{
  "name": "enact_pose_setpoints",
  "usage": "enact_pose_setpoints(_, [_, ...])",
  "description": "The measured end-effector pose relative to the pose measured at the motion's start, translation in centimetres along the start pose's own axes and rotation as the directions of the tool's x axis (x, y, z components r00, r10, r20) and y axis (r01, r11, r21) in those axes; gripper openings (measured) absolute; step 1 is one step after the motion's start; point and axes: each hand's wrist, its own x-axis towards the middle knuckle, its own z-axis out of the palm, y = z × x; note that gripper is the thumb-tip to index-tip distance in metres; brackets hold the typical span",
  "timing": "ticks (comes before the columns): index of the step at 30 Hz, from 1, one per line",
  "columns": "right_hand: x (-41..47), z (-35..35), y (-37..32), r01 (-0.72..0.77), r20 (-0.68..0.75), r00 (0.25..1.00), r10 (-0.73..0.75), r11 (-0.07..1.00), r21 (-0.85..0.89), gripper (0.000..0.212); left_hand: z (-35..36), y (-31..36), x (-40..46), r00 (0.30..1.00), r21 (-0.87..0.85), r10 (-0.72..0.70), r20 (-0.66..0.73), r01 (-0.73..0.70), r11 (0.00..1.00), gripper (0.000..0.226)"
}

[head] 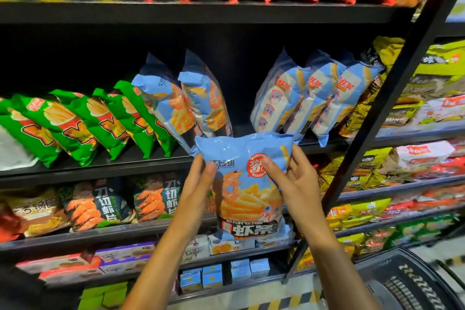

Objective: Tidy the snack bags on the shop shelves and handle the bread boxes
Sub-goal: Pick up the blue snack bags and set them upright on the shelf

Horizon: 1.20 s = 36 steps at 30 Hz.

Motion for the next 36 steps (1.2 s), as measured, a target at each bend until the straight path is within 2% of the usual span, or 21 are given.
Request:
enact_pose_setpoints(2, [-0.7, 0.2, 0.4, -0.008, 0.007, 1.0, 0.008, 1.0, -0.019, 0.042, 2.8, 0.7, -0.2, 0.984, -0.012, -0.029, -0.173, 0.028, 1.0, 0.071])
enact_pose_setpoints(3, [-1.1, 0.3, 0.6, -0.01, 0.016, 1.0, 0.01, 1.0, -0.027, 0.043, 3.3, 0.6, -0.6, 0.978, -0.053, -0.01, -0.207, -0.001, 0.999, 0.062])
enact_pose_setpoints(5, [-1.7, 0.1, 0.9, -0.019, 0.032, 0.999, 0.02, 1.0, -0.024, 0.044, 3.8, 0.6, -0.9, 0.969, -0.09, 0.048, -0.242, -0.072, 0.993, 0.033])
enact_pose_setpoints(6, [-1.9, 0.1, 1.1, -0.027, 0.043, 0.999, 0.028, 0.999, -0.02, 0.045, 3.9, 0.6, -1.0, 0.967, -0.09, 0.049, -0.251, -0.074, 0.993, 0.028])
enact_pose_setpoints(10, [-2.7, -0.2, 1.1, -0.042, 0.105, 0.994, 0.044, 0.999, -0.016, 0.042, 3.8, 0.5, -1.3, 0.953, -0.091, 0.012, -0.303, -0.041, 0.995, 0.035])
enact_pose_setpoints(12, [-2.7, -0.3, 0.6, -0.035, 0.065, 0.997, 0.035, 0.999, -0.004, 0.036, 3.8, 0.5, -1.5, 0.949, -0.086, 0.007, -0.316, -0.035, 0.996, 0.03])
enact_pose_setpoints(16, [-2.5, -0.6, 0.3, 0.062, -0.124, 0.989, -0.076, 0.992, -0.111, 0.028, 3.9, 0.2, -2.0, 0.949, -0.007, 0.06, -0.308, -0.065, 0.998, 0.019])
enact_pose_setpoints(19, [-2.7, -0.4, 0.6, 0.07, -0.222, 0.971, -0.09, 0.993, -0.096, 0.047, 3.7, 0.5, -2.6, 0.967, 0.011, 0.047, -0.249, -0.046, 0.999, 0.039])
enact_pose_setpoints(20, [-2.8, -0.4, 0.7, 0.063, -0.244, 0.966, -0.083, 0.994, -0.087, 0.052, 3.5, 0.5, -2.7, 0.974, 0.014, 0.043, -0.221, -0.041, 0.999, 0.038])
enact_pose_setpoints(22, [-3.0, -0.3, 0.8, 0.045, -0.274, 0.959, -0.066, 0.996, -0.081, 0.056, 3.2, 0.7, -2.8, 0.985, -0.009, 0.009, -0.17, -0.011, 1.0, 0.023])
enact_pose_setpoints(24, [-3.0, -0.3, 0.9, 0.034, -0.286, 0.956, -0.057, 0.996, -0.084, 0.058, 2.8, 1.0, -2.8, 0.993, -0.039, -0.027, -0.116, 0.023, 0.999, 0.023])
enact_pose_setpoints(27, [-3.0, -0.3, 1.3, 0.048, -0.295, 0.952, -0.077, 0.993, -0.104, 0.061, 2.5, 1.7, -2.8, 0.998, -0.046, -0.058, -0.022, 0.057, 0.997, 0.047])
enact_pose_setpoints(28, [-3.1, -0.3, 1.3, 0.051, -0.297, 0.951, -0.082, 0.993, -0.11, 0.063, 2.5, 1.9, -2.8, 0.998, -0.017, -0.055, 0.005, 0.055, 0.998, 0.048])
enact_pose_setpoints(30, [-3.2, -0.2, 1.2, 0.057, -0.302, 0.95, -0.084, 0.993, -0.1, 0.062, 2.6, 1.9, -2.5, 0.998, 0.067, -0.045, 0.035, 0.043, 0.997, 0.035])
enact_pose_setpoints(32, [-3.3, -0.1, 1.1, 0.057, -0.302, 0.95, -0.078, 0.995, -0.079, 0.056, 2.9, 1.9, -2.5, 0.999, 0.09, -0.05, 0.013, 0.049, 0.995, 0.027])
enact_pose_setpoints(34, [-3.3, -0.4, 1.1, 0.056, -0.276, 0.958, -0.074, 0.996, -0.072, 0.051, 3.2, 1.6, -2.6, 0.997, 0.036, -0.067, -0.036, 0.068, 0.997, 0.027])
enact_pose_setpoints(36, [-3.1, -1.2, 1.3, 0.071, -0.183, 0.98, -0.082, 0.995, -0.068, 0.045, 3.4, 1.4, -2.6, 0.995, -0.008, -0.065, -0.07, 0.065, 0.998, 0.025])
